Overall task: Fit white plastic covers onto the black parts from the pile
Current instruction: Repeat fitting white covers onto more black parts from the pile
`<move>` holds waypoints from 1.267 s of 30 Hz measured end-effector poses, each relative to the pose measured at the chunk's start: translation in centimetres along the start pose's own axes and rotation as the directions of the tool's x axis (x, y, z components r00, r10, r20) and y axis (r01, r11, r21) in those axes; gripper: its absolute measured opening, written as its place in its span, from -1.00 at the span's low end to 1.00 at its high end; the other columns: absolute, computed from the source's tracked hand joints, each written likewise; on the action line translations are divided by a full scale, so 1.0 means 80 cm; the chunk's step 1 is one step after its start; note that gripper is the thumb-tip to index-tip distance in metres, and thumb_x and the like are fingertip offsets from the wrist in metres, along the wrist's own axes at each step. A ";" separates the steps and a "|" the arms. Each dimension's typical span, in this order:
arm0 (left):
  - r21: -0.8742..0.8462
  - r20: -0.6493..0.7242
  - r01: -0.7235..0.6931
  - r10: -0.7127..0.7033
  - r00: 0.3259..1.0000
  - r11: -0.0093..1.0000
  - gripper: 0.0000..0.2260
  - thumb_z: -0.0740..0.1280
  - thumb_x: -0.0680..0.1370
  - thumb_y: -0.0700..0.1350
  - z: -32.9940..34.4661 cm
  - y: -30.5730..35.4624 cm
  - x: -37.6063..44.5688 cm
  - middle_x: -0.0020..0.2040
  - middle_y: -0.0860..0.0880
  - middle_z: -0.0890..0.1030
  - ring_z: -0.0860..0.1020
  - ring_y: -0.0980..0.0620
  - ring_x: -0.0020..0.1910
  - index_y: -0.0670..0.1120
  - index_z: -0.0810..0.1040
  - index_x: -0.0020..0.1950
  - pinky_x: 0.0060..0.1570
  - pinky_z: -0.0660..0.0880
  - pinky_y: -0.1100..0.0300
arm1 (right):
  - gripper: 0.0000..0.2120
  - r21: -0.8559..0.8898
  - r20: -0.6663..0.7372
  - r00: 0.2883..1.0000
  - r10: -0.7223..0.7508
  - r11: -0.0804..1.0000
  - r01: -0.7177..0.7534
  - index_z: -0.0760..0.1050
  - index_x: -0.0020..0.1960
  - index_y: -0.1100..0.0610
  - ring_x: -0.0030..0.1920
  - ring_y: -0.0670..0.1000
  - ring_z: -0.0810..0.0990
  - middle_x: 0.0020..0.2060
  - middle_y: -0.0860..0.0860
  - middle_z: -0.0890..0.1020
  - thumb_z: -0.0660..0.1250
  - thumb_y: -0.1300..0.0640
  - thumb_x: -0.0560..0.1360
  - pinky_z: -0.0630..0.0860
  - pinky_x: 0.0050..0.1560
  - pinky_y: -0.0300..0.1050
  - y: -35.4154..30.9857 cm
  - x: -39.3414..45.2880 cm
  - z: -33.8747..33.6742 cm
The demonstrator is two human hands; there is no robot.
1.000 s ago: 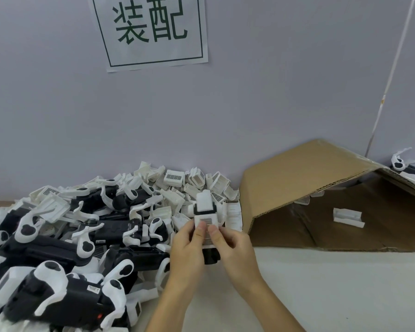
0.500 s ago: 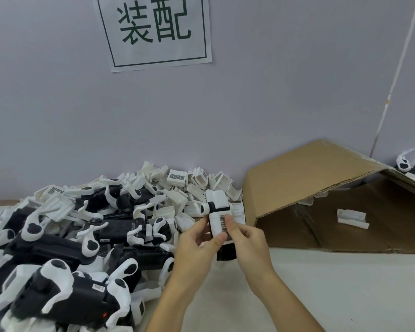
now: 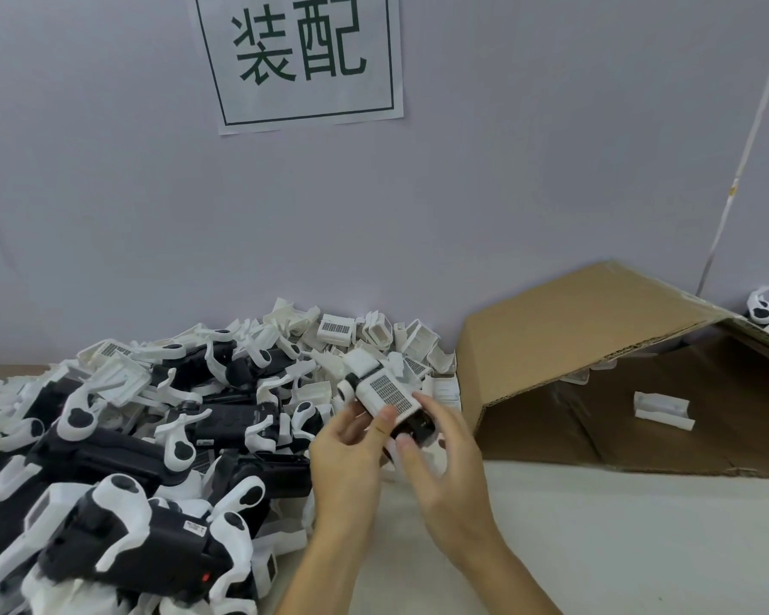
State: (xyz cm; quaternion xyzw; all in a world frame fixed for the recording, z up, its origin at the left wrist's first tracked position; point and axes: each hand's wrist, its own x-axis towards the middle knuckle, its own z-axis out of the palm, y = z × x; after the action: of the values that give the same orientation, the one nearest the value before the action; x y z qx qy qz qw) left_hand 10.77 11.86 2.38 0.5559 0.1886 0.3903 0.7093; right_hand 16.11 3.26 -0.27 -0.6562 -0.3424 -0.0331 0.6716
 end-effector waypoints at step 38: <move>-0.065 -0.015 -0.071 0.071 0.997 0.995 -0.82 0.35 0.50 0.03 -0.015 0.012 0.009 -0.01 -0.04 0.72 0.66 -0.06 0.00 0.09 0.70 0.04 -0.03 0.53 0.08 | -0.63 -0.011 0.443 0.855 0.269 0.956 -0.295 0.57 0.22 -0.08 -0.02 -0.04 0.66 0.10 -0.03 0.64 0.44 -0.03 0.42 0.64 0.03 0.00 -0.032 0.055 -0.090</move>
State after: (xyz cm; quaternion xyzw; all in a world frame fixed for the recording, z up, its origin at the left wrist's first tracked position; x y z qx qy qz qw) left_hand 10.02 13.23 3.04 0.5362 0.1601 0.4247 0.7117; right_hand 21.20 -1.85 4.82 -0.6700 -0.3863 0.2245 0.5928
